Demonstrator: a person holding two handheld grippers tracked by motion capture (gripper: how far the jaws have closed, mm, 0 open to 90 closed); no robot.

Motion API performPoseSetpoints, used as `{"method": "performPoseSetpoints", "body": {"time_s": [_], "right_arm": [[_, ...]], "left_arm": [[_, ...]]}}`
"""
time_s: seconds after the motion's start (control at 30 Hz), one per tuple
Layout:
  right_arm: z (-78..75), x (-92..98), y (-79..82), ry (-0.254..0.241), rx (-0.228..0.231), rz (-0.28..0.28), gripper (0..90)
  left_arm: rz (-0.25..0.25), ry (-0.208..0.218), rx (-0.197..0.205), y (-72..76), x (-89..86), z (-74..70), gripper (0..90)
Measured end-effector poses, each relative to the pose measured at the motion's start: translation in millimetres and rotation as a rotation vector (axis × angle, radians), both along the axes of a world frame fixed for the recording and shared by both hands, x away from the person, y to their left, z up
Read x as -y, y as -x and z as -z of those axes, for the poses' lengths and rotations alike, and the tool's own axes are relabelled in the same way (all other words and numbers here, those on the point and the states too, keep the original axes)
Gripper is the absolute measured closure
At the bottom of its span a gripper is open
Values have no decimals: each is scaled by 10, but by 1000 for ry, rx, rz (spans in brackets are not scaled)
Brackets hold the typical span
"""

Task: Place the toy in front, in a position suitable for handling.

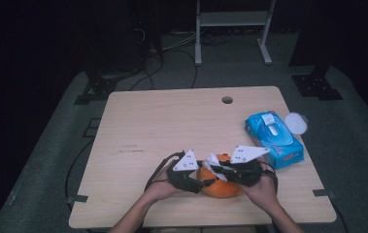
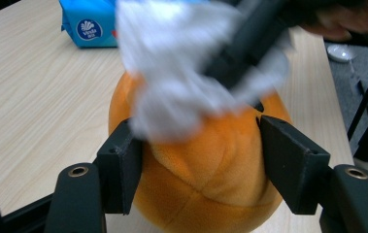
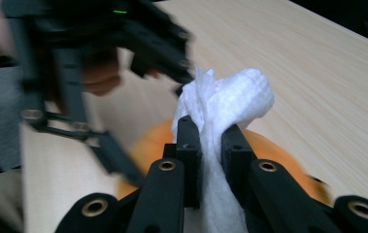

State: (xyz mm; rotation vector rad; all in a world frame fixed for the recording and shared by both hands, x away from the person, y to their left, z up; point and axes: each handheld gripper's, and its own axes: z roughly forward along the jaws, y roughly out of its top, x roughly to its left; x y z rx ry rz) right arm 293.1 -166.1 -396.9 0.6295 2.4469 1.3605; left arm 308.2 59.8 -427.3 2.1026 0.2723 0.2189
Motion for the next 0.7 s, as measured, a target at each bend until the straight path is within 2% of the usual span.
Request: {"method": "performPoseSetpoints", "body": {"time_s": [0.13, 0.23, 0.33, 0.4, 0.47, 0.53, 0.63, 0.7], "right_arm": [[38, 175, -82, 15, -19, 69, 808], [68, 248, -86, 11, -23, 83, 809], [36, 197, 14, 19, 5, 56, 809], [20, 151, 68, 1, 4, 16, 809], [24, 82, 112, 12, 6, -16, 808], [48, 45, 116, 34, 12, -17, 807], [72, 100, 48, 19, -5, 8, 808], [76, 151, 0, 5, -8, 34, 808]], "left_arm": [[-14, 10, -20, -24, -27, 19, 336], [-27, 42, -49, -57, -38, 38, 335], [-44, 58, -74, -88, -53, 46, 343], [-73, 88, -118, -134, -79, 60, 348], [-96, 110, -151, -168, -98, 76, 350], [-91, 115, -157, -177, -112, 89, 344], [-55, 117, -168, -170, -116, 74, 252], [-44, 103, -150, -161, -103, 76, 244]]}}
